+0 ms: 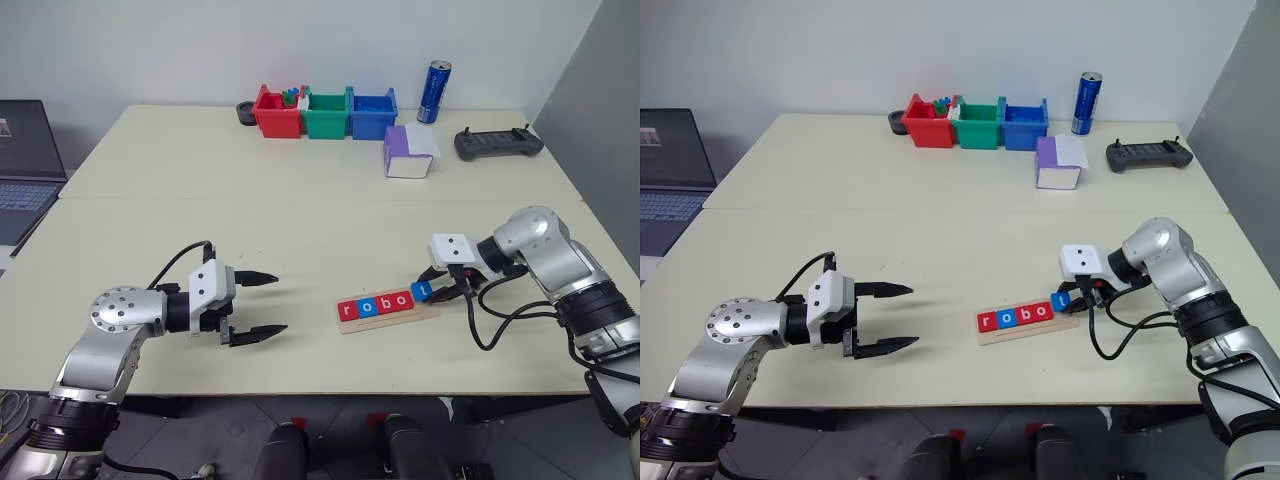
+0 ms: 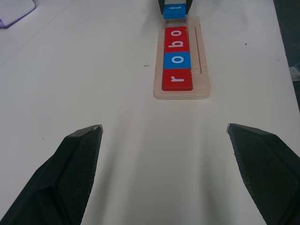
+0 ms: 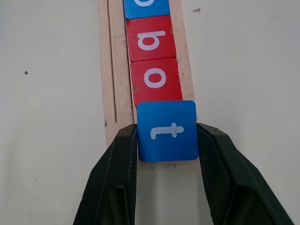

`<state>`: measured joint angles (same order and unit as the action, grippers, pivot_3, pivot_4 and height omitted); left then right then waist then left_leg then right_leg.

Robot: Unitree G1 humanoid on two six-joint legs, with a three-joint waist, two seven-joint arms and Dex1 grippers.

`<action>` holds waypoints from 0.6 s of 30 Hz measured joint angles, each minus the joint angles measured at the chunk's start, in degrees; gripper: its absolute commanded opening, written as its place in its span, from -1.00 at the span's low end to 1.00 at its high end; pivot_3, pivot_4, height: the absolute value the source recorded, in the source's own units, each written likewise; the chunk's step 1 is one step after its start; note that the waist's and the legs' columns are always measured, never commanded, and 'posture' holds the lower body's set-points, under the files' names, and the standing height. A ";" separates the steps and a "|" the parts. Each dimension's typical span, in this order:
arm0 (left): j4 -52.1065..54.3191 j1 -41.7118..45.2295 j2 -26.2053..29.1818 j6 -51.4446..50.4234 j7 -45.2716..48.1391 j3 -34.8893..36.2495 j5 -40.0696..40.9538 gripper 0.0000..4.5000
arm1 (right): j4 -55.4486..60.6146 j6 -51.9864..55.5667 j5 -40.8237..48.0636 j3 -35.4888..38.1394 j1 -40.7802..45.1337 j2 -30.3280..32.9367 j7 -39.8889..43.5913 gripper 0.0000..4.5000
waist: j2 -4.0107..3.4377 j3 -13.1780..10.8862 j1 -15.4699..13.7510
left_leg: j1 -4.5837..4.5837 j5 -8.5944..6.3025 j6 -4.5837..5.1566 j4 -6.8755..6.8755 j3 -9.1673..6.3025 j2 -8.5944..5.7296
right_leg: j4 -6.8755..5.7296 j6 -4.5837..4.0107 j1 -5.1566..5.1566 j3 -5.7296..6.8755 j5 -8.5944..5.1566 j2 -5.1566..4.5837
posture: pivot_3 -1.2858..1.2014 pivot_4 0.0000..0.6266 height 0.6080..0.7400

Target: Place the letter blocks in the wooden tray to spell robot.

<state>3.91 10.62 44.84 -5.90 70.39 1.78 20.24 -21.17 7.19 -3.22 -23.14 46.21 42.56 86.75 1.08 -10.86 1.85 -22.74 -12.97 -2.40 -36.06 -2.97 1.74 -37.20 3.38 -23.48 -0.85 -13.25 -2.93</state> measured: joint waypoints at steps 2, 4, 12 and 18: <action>0.00 0.00 0.00 0.00 -0.02 0.00 0.00 1.00 | -0.47 -0.35 -0.07 -0.02 0.00 0.00 0.00 -0.35 | 0.00 0.00 0.00 | 0.00 0.00 0.00 0.00 0.00 0.00 | 0.00 0.00 0.00 -0.01 0.00 0.00 | 0.03 -0.52 1.00; 0.03 -0.01 0.00 0.00 -0.07 0.00 0.00 1.00 | -0.60 -0.52 -0.10 -0.05 -0.01 -0.01 0.00 -0.35 | 0.00 0.00 0.02 | 0.00 0.00 0.00 0.00 0.00 0.00 | 0.00 0.00 0.00 -0.01 0.00 0.00 | 0.03 -0.52 1.00; 0.29 -0.19 0.02 -0.05 -0.96 0.14 0.01 1.00 | -1.68 -0.66 -0.16 -0.53 0.01 -0.74 0.01 -0.35 | 0.00 0.00 0.02 | 0.00 0.00 0.00 0.00 0.00 0.00 | -0.01 0.00 0.00 0.00 0.00 0.00 | 0.03 -0.52 1.00; 0.39 -0.25 0.24 -0.24 -1.04 0.17 0.03 1.00 | -2.52 -0.83 -0.22 -0.64 0.21 -1.44 0.00 -0.35 | 0.00 0.00 0.02 | 0.00 0.00 0.00 0.00 0.00 0.00 | 0.00 0.00 0.00 0.00 0.00 0.00 | 0.03 -0.52 1.00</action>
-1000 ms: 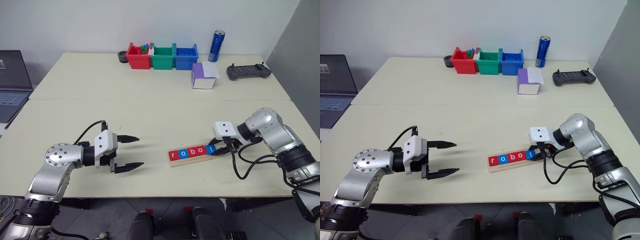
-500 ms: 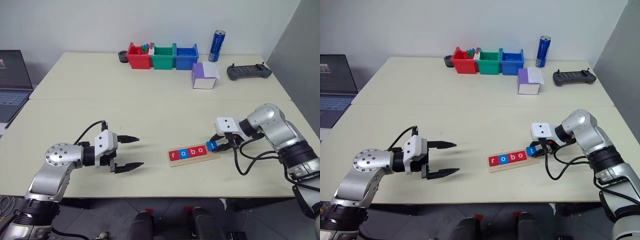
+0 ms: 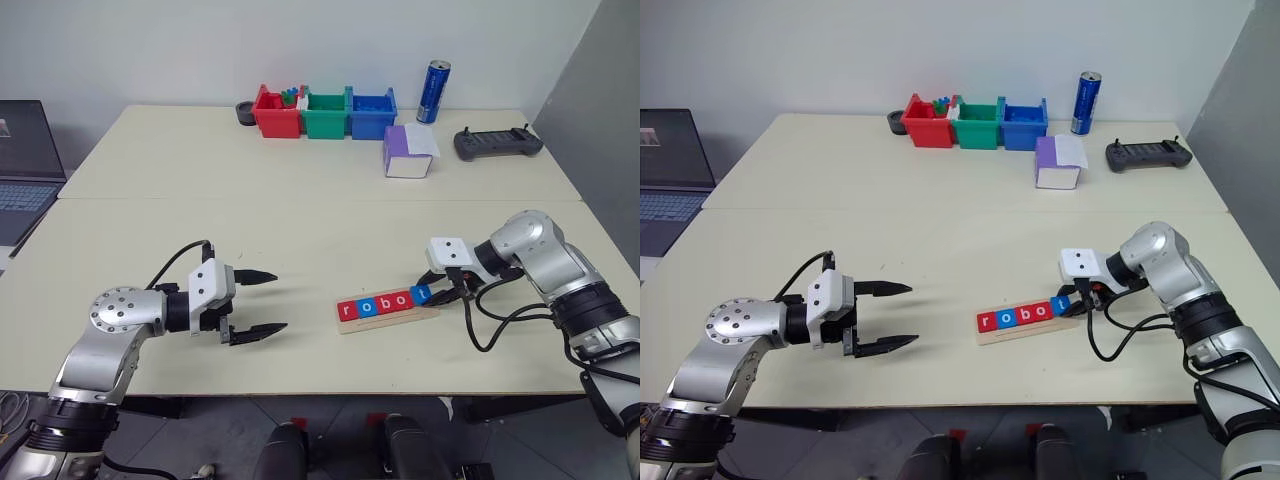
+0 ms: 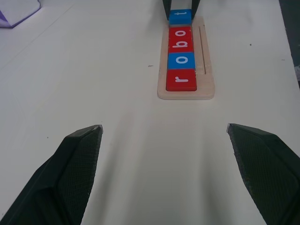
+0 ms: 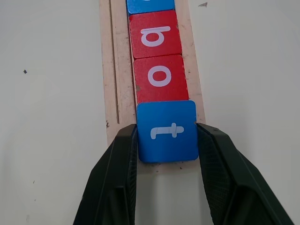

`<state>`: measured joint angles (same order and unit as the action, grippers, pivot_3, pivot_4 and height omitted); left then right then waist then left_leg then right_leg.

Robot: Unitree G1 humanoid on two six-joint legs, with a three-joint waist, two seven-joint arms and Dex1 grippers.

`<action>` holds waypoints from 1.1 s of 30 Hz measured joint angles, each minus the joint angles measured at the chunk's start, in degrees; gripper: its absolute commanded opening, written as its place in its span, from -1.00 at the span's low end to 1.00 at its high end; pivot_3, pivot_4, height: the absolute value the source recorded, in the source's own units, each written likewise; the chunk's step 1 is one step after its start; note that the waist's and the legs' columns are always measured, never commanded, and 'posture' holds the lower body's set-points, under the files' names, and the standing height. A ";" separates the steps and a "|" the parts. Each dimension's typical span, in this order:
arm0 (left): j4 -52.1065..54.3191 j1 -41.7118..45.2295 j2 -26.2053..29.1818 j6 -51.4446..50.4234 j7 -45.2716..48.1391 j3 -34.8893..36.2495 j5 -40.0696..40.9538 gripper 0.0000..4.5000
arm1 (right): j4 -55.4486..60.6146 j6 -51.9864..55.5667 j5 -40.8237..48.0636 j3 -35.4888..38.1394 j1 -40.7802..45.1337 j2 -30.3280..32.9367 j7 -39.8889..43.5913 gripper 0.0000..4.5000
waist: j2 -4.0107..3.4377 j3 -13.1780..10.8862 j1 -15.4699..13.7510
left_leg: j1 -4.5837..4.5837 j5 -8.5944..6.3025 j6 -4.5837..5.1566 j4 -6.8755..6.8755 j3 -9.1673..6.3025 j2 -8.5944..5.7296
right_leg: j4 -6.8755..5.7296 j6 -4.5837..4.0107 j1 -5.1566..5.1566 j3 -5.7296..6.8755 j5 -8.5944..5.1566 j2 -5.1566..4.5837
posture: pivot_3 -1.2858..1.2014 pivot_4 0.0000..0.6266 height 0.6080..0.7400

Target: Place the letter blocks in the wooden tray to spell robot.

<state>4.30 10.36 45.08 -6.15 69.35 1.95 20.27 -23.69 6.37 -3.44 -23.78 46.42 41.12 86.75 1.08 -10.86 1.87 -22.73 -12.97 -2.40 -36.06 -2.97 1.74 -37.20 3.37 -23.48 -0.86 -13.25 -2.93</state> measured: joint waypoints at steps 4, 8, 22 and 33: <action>0.18 -0.04 0.05 -0.09 -0.07 0.02 0.02 1.00 | -0.95 -0.46 -0.09 -0.02 0.05 -0.67 -0.03 -0.35 | 0.00 0.00 0.00 | 0.00 0.00 0.00 0.00 0.00 0.00 | 0.00 0.00 0.00 0.00 0.00 0.00 | 0.03 -0.52 1.00; 0.87 -0.14 0.08 -0.31 -0.09 0.14 0.05 1.00 | -1.43 -0.97 -0.14 -0.03 0.13 -0.85 -0.04 -0.35 | 0.00 0.00 -0.01 | 0.00 0.00 0.00 0.00 0.00 0.00 | 0.00 0.00 0.00 0.00 0.00 0.00 | 0.03 -0.52 1.00; 1.85 -0.22 0.08 -1.14 -0.26 0.25 0.04 1.00 | -2.29 -2.11 -0.12 -0.02 1.22 -0.53 0.02 -0.35 | 0.00 0.00 0.00 | 0.00 0.00 0.00 0.00 0.00 0.00 | 0.00 0.00 0.00 0.00 0.00 0.00 | 0.03 -0.52 1.00; 1.59 -0.13 0.11 -0.90 -0.13 0.53 0.03 1.00 | -5.41 -4.09 -1.73 -0.07 1.60 -1.03 -0.04 -0.35 | 0.00 0.00 0.01 | 0.00 0.00 0.00 0.00 0.00 0.00 | 0.00 0.00 0.00 0.00 0.00 0.00 | 0.03 -0.52 1.00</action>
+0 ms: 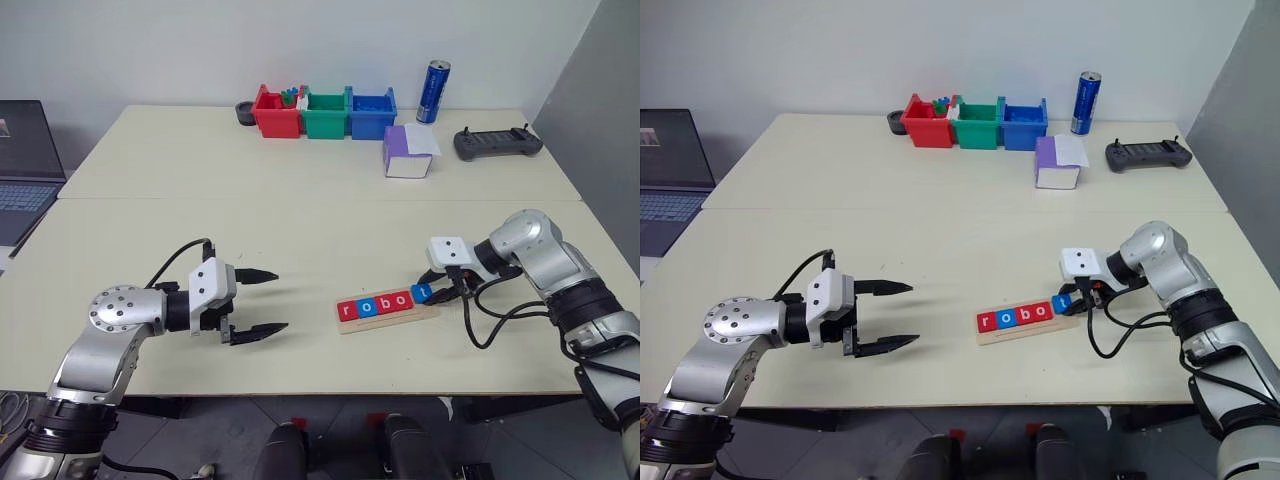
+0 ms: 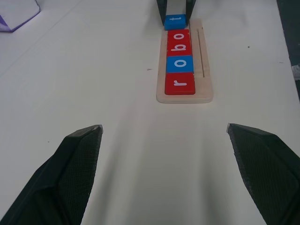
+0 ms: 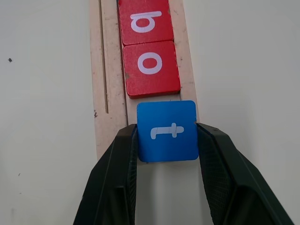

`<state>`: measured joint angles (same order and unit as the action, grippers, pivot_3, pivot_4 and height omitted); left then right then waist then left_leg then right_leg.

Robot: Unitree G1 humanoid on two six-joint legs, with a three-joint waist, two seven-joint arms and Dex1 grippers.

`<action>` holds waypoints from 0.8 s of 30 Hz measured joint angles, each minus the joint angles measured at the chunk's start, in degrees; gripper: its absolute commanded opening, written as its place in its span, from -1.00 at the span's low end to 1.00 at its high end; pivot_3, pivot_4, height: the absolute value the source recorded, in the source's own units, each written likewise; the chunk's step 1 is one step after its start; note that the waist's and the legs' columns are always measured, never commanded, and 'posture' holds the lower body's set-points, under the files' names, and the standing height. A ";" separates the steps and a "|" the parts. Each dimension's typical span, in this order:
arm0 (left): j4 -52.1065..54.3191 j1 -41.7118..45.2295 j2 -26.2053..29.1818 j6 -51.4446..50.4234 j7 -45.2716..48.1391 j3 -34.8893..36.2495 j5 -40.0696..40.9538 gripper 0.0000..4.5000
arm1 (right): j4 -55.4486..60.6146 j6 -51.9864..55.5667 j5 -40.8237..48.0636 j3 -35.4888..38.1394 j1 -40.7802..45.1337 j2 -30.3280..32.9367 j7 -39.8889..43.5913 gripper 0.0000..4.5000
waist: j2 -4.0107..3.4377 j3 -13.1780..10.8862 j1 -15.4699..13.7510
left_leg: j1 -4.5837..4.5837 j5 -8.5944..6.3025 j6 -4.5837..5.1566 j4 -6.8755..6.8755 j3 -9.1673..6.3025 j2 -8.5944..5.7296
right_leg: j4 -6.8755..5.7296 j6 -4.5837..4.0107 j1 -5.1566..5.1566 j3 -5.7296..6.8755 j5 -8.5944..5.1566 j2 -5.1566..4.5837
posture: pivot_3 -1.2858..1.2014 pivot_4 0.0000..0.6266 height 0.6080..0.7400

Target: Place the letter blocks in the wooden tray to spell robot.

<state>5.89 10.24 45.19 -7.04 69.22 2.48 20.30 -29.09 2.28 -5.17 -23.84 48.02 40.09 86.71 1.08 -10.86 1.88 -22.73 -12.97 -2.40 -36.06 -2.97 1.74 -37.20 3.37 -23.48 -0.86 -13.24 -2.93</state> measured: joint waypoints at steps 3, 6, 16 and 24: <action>-0.61 0.00 0.06 0.23 0.01 0.33 0.00 1.00 | 0.03 -0.43 -0.25 0.01 0.01 -0.01 0.10 -0.35 | 0.00 0.00 -0.01 | 0.00 0.00 0.00 0.00 0.00 0.00 | 0.00 0.00 0.00 0.00 0.00 0.00 | 0.03 -0.52 1.00; -1.26 0.00 0.05 0.56 0.01 0.33 -0.03 1.00 | 0.22 -0.21 -0.24 0.01 0.01 -0.03 0.20 -0.35 | 0.00 0.00 0.00 | 0.00 0.00 0.00 0.00 0.00 0.00 | 0.00 0.00 0.00 0.00 0.00 0.00 | 0.03 -0.52 1.00; -1.27 -0.33 0.05 1.45 0.00 0.33 -0.02 1.00 | 1.12 1.01 -0.11 0.01 0.00 -0.12 0.44 -0.35 | 0.00 0.00 -0.01 | 0.00 0.00 0.00 0.00 0.00 0.00 | 0.00 0.00 0.00 0.00 0.00 0.00 | 0.03 -0.52 1.00; -1.27 -0.58 0.05 1.45 -0.08 0.75 -0.02 1.00 | 2.05 2.20 1.20 0.01 -0.01 -0.03 0.73 -0.35 | 0.00 0.00 -0.02 | 0.00 0.00 0.00 0.00 0.00 0.00 | 0.00 0.00 0.00 0.00 0.00 0.00 | 0.03 -0.52 1.00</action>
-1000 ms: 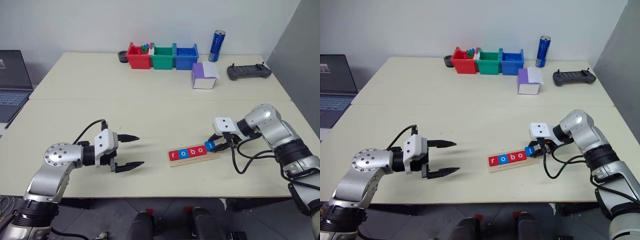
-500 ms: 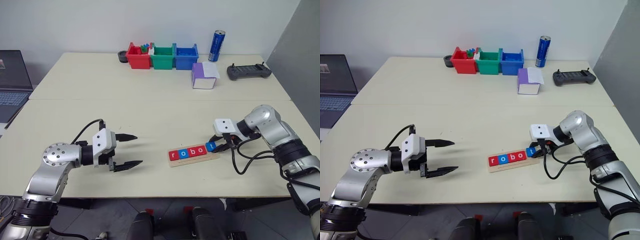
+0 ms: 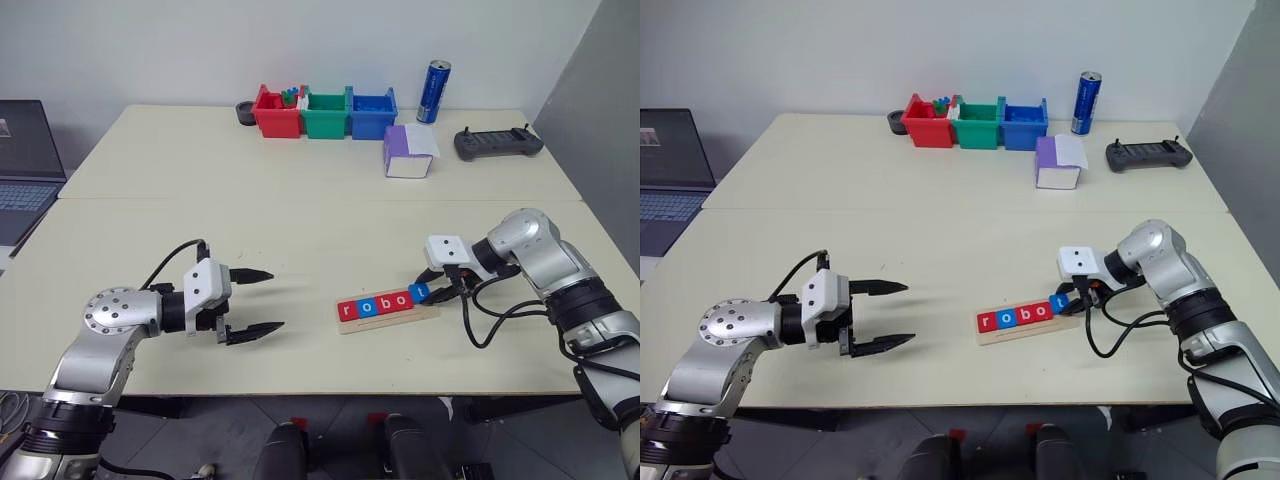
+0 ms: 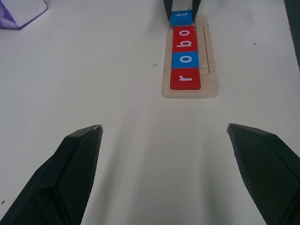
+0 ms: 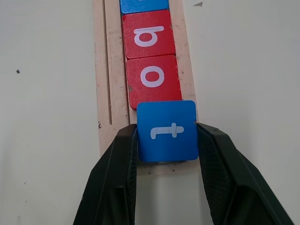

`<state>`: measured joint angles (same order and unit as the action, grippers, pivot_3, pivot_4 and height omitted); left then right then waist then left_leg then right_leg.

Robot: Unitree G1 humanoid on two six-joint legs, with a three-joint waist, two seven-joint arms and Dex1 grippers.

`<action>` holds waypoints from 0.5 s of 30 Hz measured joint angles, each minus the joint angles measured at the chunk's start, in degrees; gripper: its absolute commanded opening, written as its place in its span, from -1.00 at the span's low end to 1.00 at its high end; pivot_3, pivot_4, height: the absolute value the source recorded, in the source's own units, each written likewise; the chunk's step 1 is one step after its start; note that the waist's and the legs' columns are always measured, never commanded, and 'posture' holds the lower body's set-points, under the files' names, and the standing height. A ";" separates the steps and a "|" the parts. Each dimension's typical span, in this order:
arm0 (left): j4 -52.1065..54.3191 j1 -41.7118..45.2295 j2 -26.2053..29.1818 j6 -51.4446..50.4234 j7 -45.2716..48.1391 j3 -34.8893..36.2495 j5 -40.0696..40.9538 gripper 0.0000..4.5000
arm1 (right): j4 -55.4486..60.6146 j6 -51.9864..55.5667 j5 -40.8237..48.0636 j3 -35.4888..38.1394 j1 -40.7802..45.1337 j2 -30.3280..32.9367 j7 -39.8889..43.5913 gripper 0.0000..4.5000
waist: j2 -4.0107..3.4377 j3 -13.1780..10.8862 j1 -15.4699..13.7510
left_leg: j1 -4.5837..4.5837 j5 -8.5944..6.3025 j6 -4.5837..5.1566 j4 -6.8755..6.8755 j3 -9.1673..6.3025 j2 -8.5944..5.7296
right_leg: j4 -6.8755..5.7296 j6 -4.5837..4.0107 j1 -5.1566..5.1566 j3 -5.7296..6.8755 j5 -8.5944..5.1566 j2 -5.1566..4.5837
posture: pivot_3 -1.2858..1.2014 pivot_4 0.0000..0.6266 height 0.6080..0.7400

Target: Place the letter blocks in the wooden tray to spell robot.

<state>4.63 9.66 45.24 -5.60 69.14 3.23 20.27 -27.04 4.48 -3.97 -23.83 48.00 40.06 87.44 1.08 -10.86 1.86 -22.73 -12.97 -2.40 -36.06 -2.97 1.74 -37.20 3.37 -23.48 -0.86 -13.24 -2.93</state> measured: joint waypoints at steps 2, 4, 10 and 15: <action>0.00 -0.02 0.00 0.00 -0.02 0.00 0.00 1.00 | 0.13 0.15 0.33 0.00 -0.02 0.09 0.02 -0.35 | 0.00 0.00 0.00 | 0.00 0.00 0.00 0.00 0.00 0.00 | 0.00 0.00 0.00 0.00 0.00 0.00 | 0.03 -0.52 1.00; 0.00 -0.03 0.00 0.00 -0.02 0.00 0.00 1.00 | 0.33 0.26 0.51 0.00 -0.02 0.10 0.03 -0.35 | 0.00 0.00 0.00 | 0.00 0.00 0.00 0.00 0.00 0.00 | 0.00 0.00 0.00 0.00 0.00 0.00 | 0.03 -0.52 1.00; 0.01 -0.03 0.00 -0.08 -0.10 0.00 0.00 1.00 | 0.34 0.36 0.53 -0.02 -0.02 0.18 0.05 -0.35 | 0.00 0.00 0.00 | 0.00 0.00 0.00 0.00 0.00 0.00 | 0.00 0.00 0.00 0.01 0.00 0.00 | 0.03 -0.52 1.00; 0.12 -0.03 0.00 -0.31 -0.87 0.01 0.01 1.00 | 0.33 0.30 0.52 -0.04 -0.27 0.48 0.07 -0.35 | 0.00 0.00 0.00 | 0.00 0.00 0.00 0.00 0.00 0.00 | 0.00 0.00 0.00 0.00 0.00 0.00 | 0.03 -0.52 1.00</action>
<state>4.75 9.63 45.24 -5.91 68.27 3.23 20.28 -26.71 4.78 -3.44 -23.87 47.74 40.54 87.51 1.08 -10.86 1.87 -22.73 -12.97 -2.40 -36.06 -2.97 1.74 -37.20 3.37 -23.48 -0.86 -13.25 -2.93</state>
